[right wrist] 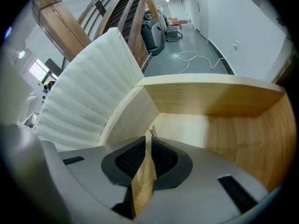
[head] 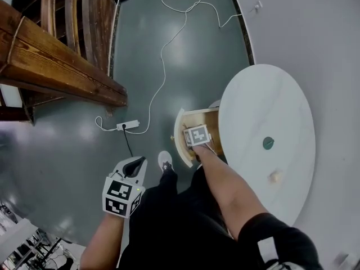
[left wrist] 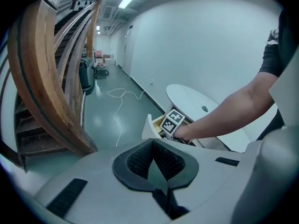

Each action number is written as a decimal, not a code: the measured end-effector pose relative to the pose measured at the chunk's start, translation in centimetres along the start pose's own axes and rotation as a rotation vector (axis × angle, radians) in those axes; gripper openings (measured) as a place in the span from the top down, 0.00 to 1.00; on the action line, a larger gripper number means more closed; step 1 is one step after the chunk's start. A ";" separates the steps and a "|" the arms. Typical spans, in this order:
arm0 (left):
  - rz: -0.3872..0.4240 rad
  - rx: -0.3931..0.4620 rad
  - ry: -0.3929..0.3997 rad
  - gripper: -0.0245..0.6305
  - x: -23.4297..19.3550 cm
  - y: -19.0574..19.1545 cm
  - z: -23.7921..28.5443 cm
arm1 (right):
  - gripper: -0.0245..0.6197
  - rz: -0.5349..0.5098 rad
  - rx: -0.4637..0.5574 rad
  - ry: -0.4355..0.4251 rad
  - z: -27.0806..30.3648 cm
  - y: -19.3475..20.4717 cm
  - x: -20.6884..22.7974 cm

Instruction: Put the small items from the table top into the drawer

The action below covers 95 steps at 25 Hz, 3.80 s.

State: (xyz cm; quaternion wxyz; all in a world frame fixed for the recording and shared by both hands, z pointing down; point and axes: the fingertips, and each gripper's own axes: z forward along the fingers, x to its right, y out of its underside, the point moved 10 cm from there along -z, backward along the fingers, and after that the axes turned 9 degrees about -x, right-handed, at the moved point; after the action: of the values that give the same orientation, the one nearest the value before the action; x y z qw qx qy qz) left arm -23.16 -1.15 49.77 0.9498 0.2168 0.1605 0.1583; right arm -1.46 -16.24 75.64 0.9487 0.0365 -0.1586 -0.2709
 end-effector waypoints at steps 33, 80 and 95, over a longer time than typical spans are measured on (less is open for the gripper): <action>0.331 0.166 0.178 0.94 9.7 -9.9 1.1 | 0.94 -0.011 0.630 0.037 -31.1 10.2 -3.2; 0.585 0.064 0.334 0.94 17.7 -13.9 4.7 | 0.67 0.864 0.445 0.461 -30.5 32.4 13.7; 0.526 0.115 0.308 0.94 15.3 -13.6 4.0 | 0.70 0.600 0.561 0.354 -33.0 25.2 8.7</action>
State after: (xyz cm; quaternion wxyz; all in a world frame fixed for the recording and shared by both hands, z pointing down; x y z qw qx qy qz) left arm -4.77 -8.54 43.33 0.8270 0.2775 0.2496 0.4203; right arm 28.76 0.05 50.75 0.9512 0.2906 -0.0649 0.0804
